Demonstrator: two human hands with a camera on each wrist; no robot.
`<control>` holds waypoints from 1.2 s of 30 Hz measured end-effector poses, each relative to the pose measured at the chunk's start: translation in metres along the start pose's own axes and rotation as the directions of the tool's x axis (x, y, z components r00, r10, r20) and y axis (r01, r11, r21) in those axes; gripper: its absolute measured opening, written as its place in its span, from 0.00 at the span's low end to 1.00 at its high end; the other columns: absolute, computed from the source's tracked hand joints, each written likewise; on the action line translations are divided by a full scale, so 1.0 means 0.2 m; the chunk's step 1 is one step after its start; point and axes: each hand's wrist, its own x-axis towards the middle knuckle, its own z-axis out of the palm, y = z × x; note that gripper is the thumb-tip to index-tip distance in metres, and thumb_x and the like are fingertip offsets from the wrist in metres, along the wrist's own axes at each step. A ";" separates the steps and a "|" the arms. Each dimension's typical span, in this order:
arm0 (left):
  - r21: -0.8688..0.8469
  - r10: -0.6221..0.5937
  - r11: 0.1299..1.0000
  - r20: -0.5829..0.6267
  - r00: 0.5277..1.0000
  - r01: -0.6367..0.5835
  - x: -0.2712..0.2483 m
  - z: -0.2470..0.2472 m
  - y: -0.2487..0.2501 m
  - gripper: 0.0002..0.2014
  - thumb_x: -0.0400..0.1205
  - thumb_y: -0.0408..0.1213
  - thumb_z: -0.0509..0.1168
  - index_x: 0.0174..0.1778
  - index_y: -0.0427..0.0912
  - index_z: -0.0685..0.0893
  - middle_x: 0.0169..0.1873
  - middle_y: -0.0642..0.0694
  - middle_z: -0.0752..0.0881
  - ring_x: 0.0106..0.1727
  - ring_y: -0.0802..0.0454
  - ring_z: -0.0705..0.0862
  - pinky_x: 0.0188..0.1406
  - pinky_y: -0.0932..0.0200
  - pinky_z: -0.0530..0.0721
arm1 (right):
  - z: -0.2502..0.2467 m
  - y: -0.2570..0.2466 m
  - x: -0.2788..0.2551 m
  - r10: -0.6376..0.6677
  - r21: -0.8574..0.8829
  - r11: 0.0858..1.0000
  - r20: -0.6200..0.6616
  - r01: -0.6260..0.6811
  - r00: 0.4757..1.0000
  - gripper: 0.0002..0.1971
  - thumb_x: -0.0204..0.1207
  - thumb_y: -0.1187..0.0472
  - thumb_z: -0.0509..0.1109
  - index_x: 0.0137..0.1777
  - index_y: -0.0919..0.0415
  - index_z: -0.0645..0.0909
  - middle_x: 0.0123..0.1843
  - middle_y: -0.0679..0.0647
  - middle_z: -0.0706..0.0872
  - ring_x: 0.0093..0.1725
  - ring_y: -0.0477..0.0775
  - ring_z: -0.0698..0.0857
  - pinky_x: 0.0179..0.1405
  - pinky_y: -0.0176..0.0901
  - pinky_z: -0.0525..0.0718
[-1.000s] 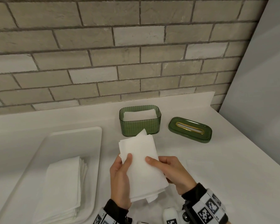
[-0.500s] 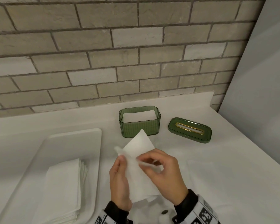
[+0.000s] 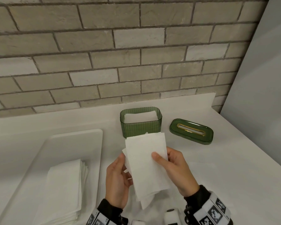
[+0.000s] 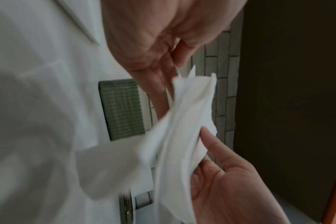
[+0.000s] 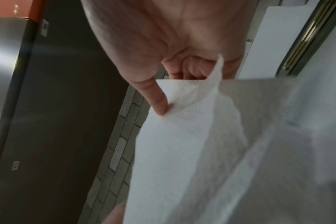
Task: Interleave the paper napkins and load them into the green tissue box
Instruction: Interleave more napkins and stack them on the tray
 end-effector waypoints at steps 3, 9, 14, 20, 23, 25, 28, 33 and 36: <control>0.055 0.002 0.998 0.031 1.000 -0.003 0.02 -0.01 0.01 0.19 0.89 0.45 0.56 0.55 0.37 0.89 0.35 0.42 0.88 0.27 0.46 0.83 0.23 0.58 0.80 | -0.02 0.00 0.02 -0.008 -0.163 0.987 -0.054 -0.001 0.999 0.04 0.76 0.58 0.75 0.49 0.53 0.88 0.56 0.46 0.87 0.53 0.42 0.87 0.46 0.32 0.83; -0.027 -0.024 0.999 0.092 0.995 0.027 0.03 0.02 0.03 0.31 0.80 0.61 0.58 0.60 0.37 0.89 0.56 0.28 0.88 0.52 0.32 0.85 0.54 0.38 0.81 | 0.01 0.02 0.02 0.029 0.018 0.999 -0.055 -0.028 0.998 0.08 0.73 0.62 0.77 0.52 0.59 0.89 0.51 0.51 0.93 0.50 0.54 0.91 0.54 0.52 0.89; 0.050 0.041 0.997 0.196 0.980 -0.052 0.00 0.07 0.05 0.16 0.82 0.38 0.65 0.61 0.32 0.86 0.55 0.33 0.91 0.59 0.31 0.89 0.57 0.38 0.88 | 0.03 0.00 0.03 -0.030 0.056 0.998 -0.128 0.037 0.991 0.18 0.68 0.65 0.81 0.56 0.57 0.82 0.49 0.52 0.93 0.47 0.52 0.91 0.44 0.44 0.89; 0.129 0.220 0.960 0.194 0.956 -0.247 0.08 0.11 0.05 0.09 0.82 0.28 0.67 0.57 0.33 0.88 0.51 0.34 0.92 0.53 0.38 0.91 0.51 0.48 0.90 | 0.00 0.00 0.17 -0.124 0.090 0.987 -0.121 0.135 0.985 0.28 0.68 0.74 0.79 0.63 0.54 0.75 0.47 0.61 0.93 0.43 0.55 0.92 0.38 0.43 0.89; 0.154 0.259 0.946 0.171 0.950 -0.286 0.13 0.11 0.04 0.10 0.83 0.30 0.67 0.58 0.34 0.88 0.51 0.37 0.93 0.54 0.43 0.91 0.56 0.49 0.89 | -0.03 0.05 0.23 -0.222 -0.015 0.975 -0.105 0.222 0.969 0.18 0.68 0.72 0.80 0.56 0.60 0.84 0.48 0.57 0.93 0.47 0.56 0.92 0.45 0.46 0.90; 0.217 0.218 0.942 0.181 0.959 -0.255 0.16 0.08 -0.02 0.10 0.83 0.28 0.67 0.58 0.35 0.89 0.53 0.39 0.93 0.56 0.45 0.90 0.58 0.52 0.87 | -0.04 0.15 0.25 -0.175 -0.113 0.979 -0.063 0.168 0.983 0.15 0.64 0.68 0.81 0.51 0.59 0.85 0.44 0.52 0.91 0.46 0.53 0.90 0.43 0.45 0.88; 0.332 0.070 0.936 0.154 0.986 -0.118 0.22 0.04 -0.15 0.09 0.82 0.24 0.68 0.55 0.39 0.89 0.52 0.39 0.93 0.57 0.42 0.90 0.50 0.61 0.88 | -0.02 0.31 0.27 -0.039 -0.207 0.978 -0.023 0.034 0.999 0.16 0.58 0.63 0.73 0.48 0.53 0.82 0.41 0.45 0.86 0.42 0.47 0.85 0.40 0.36 0.81; 0.366 0.068 0.922 0.172 0.983 -0.128 0.26 0.04 -0.13 0.10 0.82 0.25 0.69 0.53 0.43 0.90 0.50 0.46 0.94 0.56 0.48 0.91 0.51 0.61 0.87 | -0.02 0.34 0.33 -0.046 -0.188 0.982 -0.061 0.034 0.997 0.17 0.66 0.69 0.76 0.56 0.58 0.83 0.49 0.51 0.91 0.51 0.51 0.89 0.52 0.44 0.87; 0.344 0.080 0.920 0.297 0.952 -0.185 0.25 0.05 -0.06 0.14 0.79 0.26 0.73 0.60 0.39 0.86 0.54 0.44 0.92 0.58 0.47 0.90 0.52 0.62 0.87 | -0.05 0.28 0.33 -0.164 -0.147 0.978 -0.085 0.150 0.983 0.12 0.67 0.75 0.77 0.47 0.61 0.87 0.45 0.52 0.92 0.47 0.50 0.90 0.49 0.49 0.88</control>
